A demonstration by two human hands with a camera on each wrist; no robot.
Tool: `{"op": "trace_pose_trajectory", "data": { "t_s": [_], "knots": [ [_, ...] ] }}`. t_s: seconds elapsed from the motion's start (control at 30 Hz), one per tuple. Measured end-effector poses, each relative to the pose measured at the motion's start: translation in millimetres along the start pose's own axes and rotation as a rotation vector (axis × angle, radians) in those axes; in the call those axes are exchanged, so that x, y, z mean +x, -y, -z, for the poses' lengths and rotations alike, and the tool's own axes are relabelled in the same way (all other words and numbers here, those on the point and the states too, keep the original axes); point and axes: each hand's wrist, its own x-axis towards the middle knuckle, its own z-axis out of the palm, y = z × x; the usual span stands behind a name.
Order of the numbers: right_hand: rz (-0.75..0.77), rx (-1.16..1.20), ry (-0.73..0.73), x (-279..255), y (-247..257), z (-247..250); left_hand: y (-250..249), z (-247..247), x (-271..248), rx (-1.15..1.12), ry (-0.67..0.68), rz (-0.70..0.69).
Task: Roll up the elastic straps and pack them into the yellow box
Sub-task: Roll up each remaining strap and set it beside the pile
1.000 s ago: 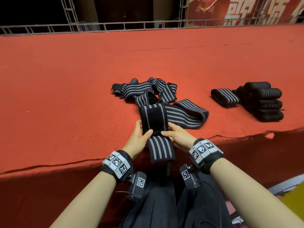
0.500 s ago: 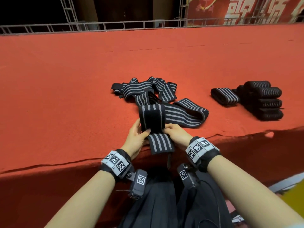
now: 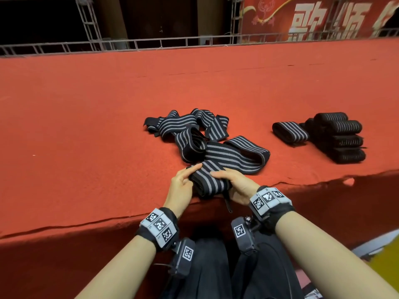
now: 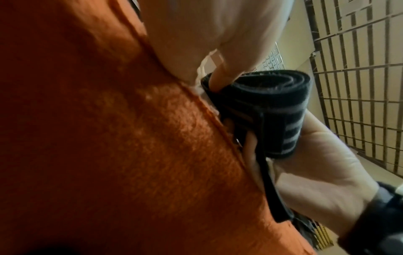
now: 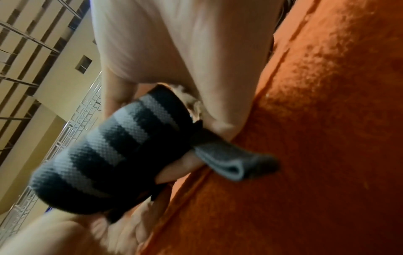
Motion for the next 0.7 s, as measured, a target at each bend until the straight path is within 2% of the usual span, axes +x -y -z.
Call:
{"op": "trace_pose_trajectory", "data": {
  "t_s": [0.07,0.13,0.33,0.47,0.6,0.7],
  "knots": [
    [0.052,-0.032,-0.035,-2.2,5.4,3.3,-10.2,-2.7,2.8,-0.212,0.019,0.123],
    [0.11,-0.035,-0.063,-7.0,16.6,8.1,-27.0,-9.3,9.0,-0.347,0.01,0.184],
    [0.231,0.011,-0.146,-20.2,52.9,34.5,-70.0,-52.2,28.8,-0.292,0.19,0.267],
    [0.234,0.082,-0.37,-29.6,74.1,62.3,-86.2,-94.3,51.9,-0.327,0.176,0.307],
    [0.107,0.053,-0.673,-38.2,91.7,107.5,-87.8,-161.7,73.6,-0.344,0.18,0.395],
    [0.07,0.009,-0.883,-40.8,98.1,145.0,-84.2,-209.7,83.0,-0.335,0.183,0.459]
  ]
}}
